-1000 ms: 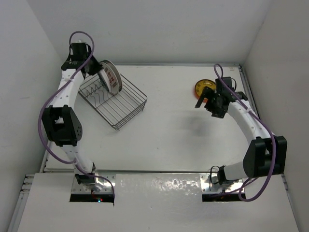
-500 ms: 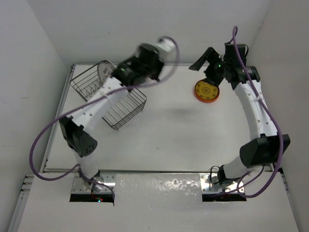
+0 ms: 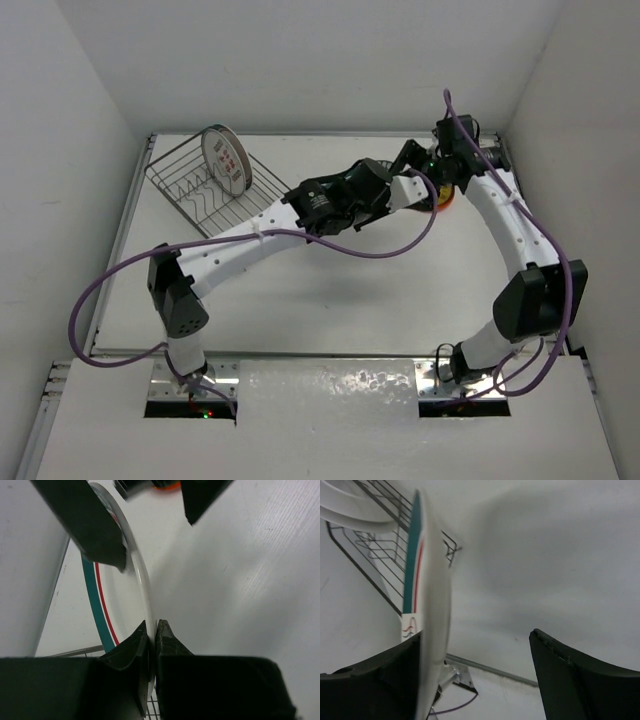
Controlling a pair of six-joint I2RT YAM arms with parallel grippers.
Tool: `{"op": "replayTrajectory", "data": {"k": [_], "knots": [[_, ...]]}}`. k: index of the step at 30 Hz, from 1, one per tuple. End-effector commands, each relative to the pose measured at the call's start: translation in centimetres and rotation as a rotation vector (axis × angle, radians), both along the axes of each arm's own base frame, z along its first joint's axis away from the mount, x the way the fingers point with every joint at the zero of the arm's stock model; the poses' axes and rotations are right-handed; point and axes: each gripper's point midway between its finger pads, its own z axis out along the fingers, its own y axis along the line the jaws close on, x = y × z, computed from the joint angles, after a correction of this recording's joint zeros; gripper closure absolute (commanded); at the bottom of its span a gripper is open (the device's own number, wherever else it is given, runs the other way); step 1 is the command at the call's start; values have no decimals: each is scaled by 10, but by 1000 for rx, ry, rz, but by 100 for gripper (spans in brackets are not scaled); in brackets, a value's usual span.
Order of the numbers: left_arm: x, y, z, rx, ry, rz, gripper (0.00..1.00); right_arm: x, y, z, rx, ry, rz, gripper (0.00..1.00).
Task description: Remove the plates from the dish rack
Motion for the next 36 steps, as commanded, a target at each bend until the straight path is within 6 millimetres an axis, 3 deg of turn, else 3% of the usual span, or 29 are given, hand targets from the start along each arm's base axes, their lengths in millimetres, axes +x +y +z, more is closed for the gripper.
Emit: {"op": "replayTrajectory", "data": {"k": [1,3,4,5,6,7,10,11,12,14,15,16,17,18,19,20,22,23,24,25,26,28,29,30,32,35,36], "knots": [[1,-19,26,-44,-108,-18,100,-18,2,7,17,-36,31,24],[0,-23,22,-48,-102,-27,98,-19,10,2,86,-45,24,39],[-1,-25,20,-55,-93,-29,94,-21,15,1,118,-41,28,69],[-2,-25,16,-56,-86,-28,86,-20,15,-3,132,-49,14,88],[-2,-27,15,-65,-80,-26,78,-21,13,-7,122,-38,4,100],[-2,-26,14,-74,-73,-11,47,-21,6,-15,83,-23,-27,100],[1,-7,15,-101,-78,111,0,-16,-20,-34,3,-18,-110,100],[0,2,9,-92,-74,143,0,-15,-28,-41,-22,-24,-135,100],[-1,16,26,-145,-94,203,0,-21,-37,-46,-27,-13,-154,100],[2,41,27,-192,-85,279,0,-11,-47,-72,-48,-89,-191,100],[-2,52,54,-332,-77,311,0,-12,-49,-82,-50,-98,-195,100],[0,62,52,-381,-53,343,0,-13,-49,-100,-50,-122,-189,100],[16,88,61,-454,-50,422,0,-13,-49,-111,-60,-132,-172,100],[18,101,84,-635,-12,482,0,-13,-49,-120,-63,-136,-168,100],[27,118,89,-712,3,553,0,-14,-48,-137,-63,-136,-165,100],[48,157,90,-771,-5,673,0,-14,-49,-144,-70,-144,-158,100],[60,184,97,-894,57,782,0,-16,-54,-160,-99,-126,-165,100],[74,216,98,-921,44,870,0,-15,-55,-163,-109,-128,-168,100],[80,230,87,-932,87,944,0,-16,-57,-167,-121,-125,-166,100],[86,242,91,-956,91,979,0,-17,-57,-172,-123,-110,-166,100],[96,268,77,-966,125,1073,0,-22,-53,-182,-120,-75,-148,98],[108,303,70,-994,128,1173,0,-35,-50,-195,-147,1,-120,58],[115,306,57,-1014,179,1191,0,-45,-46,-205,-175,47,-89,38],[121,312,51,-1031,205,1210,0,-62,-55,-214,-241,156,-99,11],[135,332,33,-1079,264,1274,0,-85,-59,-222,-318,272,-72,1],[150,349,29,-1140,280,1305,1,-124,-67,-211,-407,386,-16,1],[155,350,31,-1155,281,1299,1,-130,-78,-207,-465,388,-31,1]]}}
